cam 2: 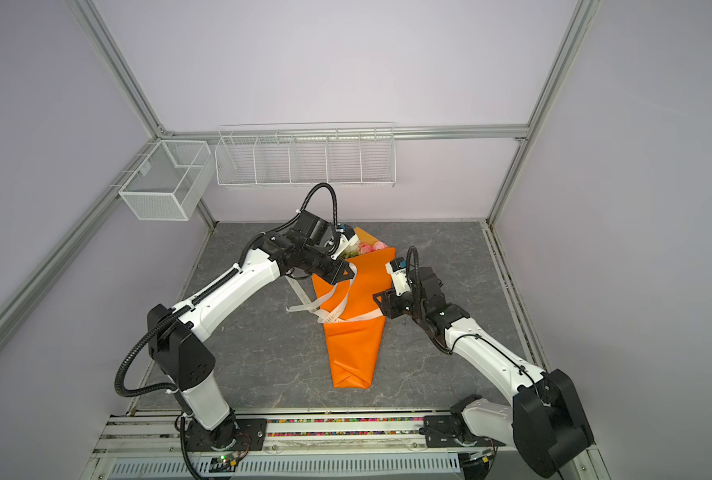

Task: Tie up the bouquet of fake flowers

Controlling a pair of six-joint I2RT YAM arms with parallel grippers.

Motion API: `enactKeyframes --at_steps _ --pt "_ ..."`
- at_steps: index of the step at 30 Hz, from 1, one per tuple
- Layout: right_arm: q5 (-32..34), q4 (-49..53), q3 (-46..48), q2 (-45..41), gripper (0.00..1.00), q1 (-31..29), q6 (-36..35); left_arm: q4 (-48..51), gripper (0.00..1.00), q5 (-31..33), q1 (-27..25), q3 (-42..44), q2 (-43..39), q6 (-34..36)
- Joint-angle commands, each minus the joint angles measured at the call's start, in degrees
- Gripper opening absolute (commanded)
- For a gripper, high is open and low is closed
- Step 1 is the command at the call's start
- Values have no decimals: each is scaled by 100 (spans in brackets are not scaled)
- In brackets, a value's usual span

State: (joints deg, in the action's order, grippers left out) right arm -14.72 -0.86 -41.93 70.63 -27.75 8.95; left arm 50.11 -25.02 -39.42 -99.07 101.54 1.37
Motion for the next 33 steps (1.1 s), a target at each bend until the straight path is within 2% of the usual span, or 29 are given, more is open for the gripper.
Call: enactKeyframes --at_steps 1,6,11,14,19,26,31,33 --pt "-436 -1120 -60 317 54 -112 -1540 421 0 -466 4 -141 -256 475" --pt "-932 -1398 -639 1126 54 -176 -2373 506 0 -735 4 150 -600 690" --pt "-1732 -2329 -891 1756 53 -205 -2285 466 0 -716 4 407 -953 779" --pt "-2149 -2741 -1010 1934 57 -296 -2349 400 0 -516 71 588 -1085 766" --pt "-2735 -1965 -1291 2192 60 -468 -2962 332 0 -480 214 735 -1191 731" --pt "-2954 -1716 -1504 2544 59 -563 -2980 320 0 -484 242 791 -1213 721" --pt "-2601 -2266 -1577 2847 58 -584 -2486 292 0 -511 242 870 -1254 682" --pt "-2709 -2350 -1678 2907 55 -583 -2270 273 0 -505 241 922 -1286 657"
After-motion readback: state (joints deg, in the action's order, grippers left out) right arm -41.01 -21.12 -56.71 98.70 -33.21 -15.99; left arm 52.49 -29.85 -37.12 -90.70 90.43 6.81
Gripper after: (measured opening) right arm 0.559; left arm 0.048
